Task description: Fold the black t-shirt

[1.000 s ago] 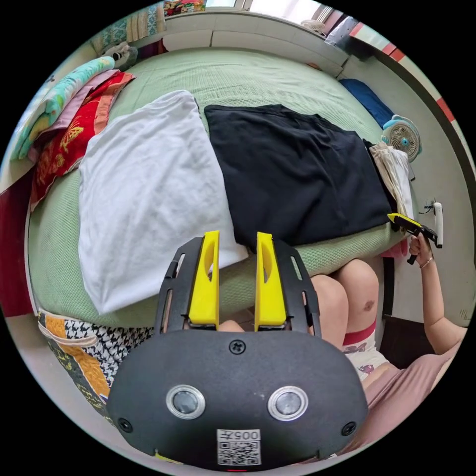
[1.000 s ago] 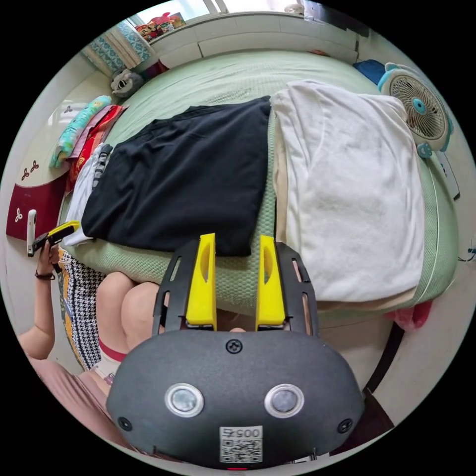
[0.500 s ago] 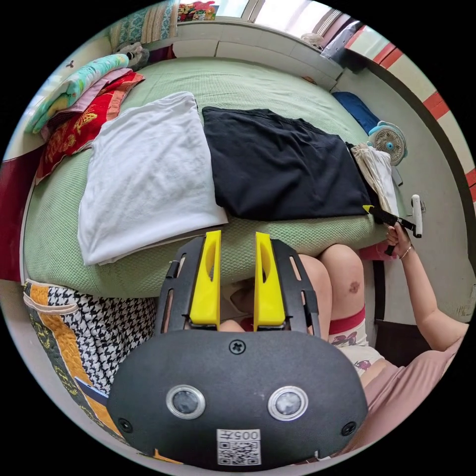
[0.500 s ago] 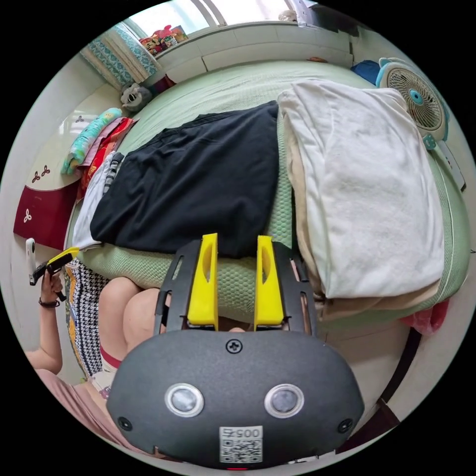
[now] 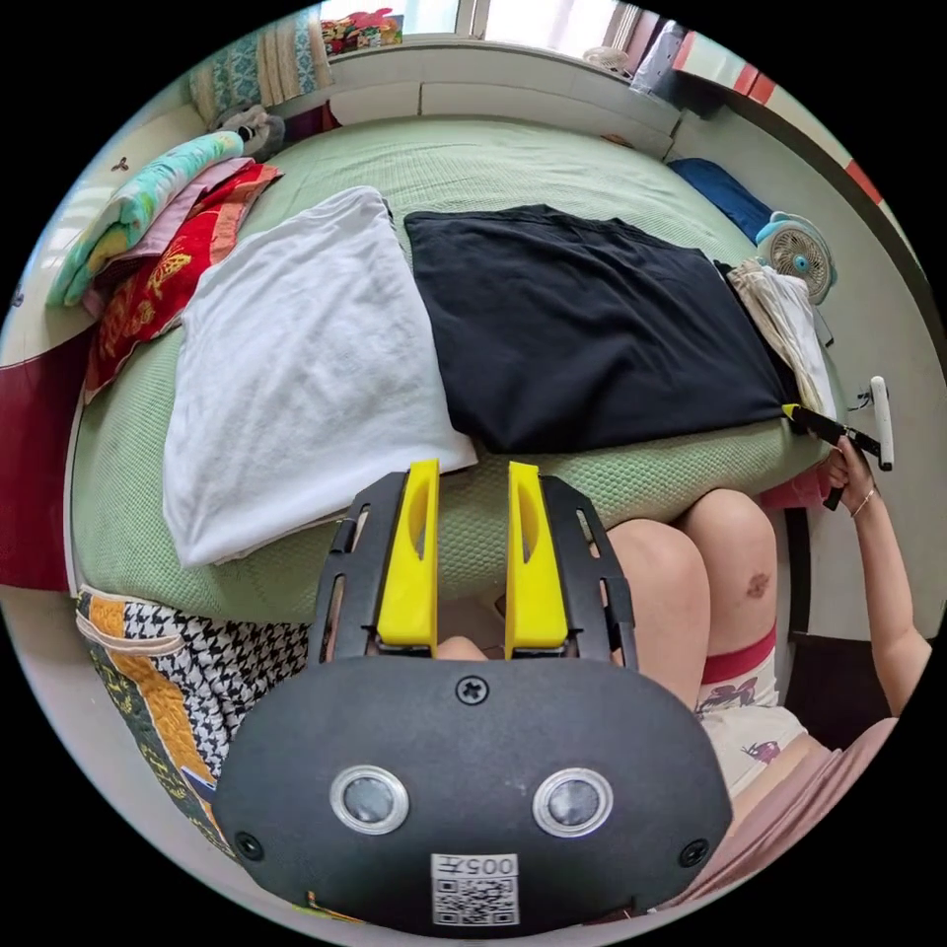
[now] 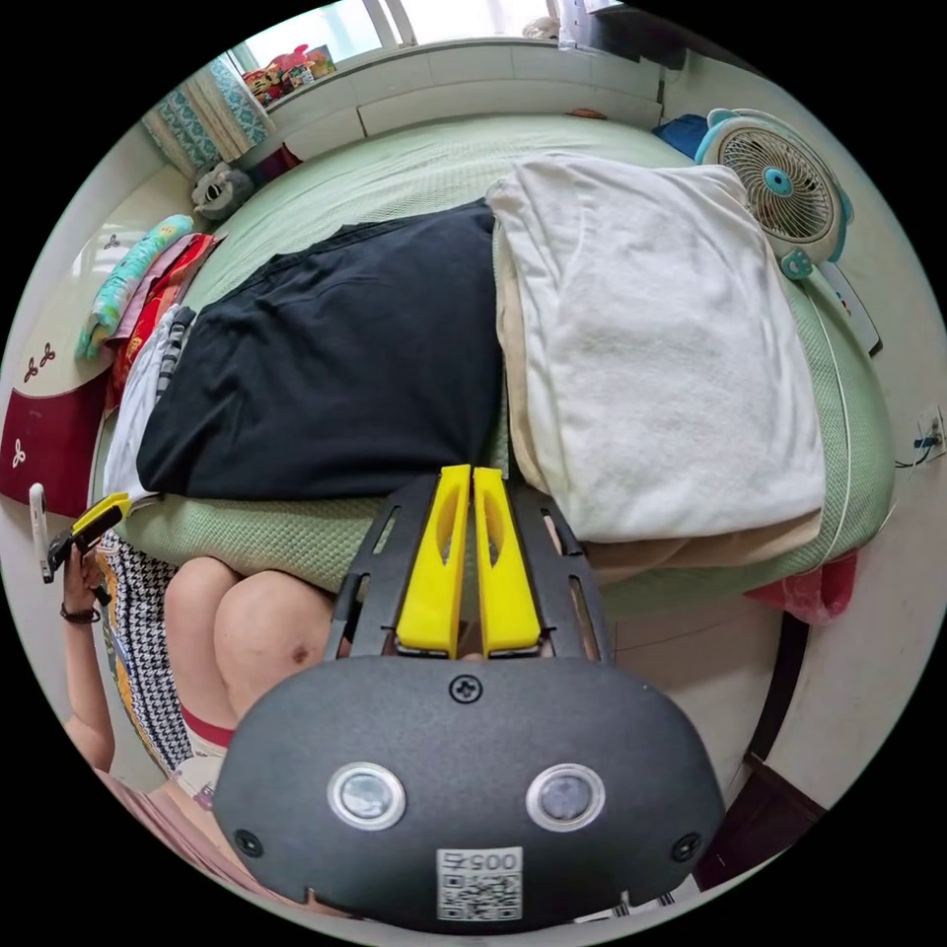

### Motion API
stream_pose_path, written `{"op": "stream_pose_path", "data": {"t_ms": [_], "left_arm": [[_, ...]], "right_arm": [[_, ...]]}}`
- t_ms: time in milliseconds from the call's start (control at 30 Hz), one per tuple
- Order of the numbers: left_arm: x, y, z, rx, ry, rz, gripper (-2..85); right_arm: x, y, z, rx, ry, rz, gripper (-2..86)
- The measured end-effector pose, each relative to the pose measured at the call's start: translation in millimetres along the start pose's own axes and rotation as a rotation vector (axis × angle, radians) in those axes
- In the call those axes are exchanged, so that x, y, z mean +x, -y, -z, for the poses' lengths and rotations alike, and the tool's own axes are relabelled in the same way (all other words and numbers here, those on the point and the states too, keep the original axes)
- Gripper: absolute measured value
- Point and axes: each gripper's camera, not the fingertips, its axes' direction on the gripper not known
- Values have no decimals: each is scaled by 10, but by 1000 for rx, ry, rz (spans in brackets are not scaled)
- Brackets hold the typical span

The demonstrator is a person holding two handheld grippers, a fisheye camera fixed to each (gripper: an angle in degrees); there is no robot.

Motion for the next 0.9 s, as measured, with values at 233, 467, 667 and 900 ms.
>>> {"op": "stream_pose_path", "data": {"t_ms": [233,467,667,900], "left_arm": [[137,141,-482,-17,100,-140,114],[364,191,-780,-14,89,-229,108],[584,181,-1022,-43,124,-309,95],[816,201,-1309,-84,134,-364,85]], "right_arm": [[6,-2,-114,-4,14,-23,-9],[-27,4,-225,-18,-4,-27,-9],[-27,-15,-285,-22,0,-33,-9],[-4,-64,-317,-18,16,-45,-9]]}}
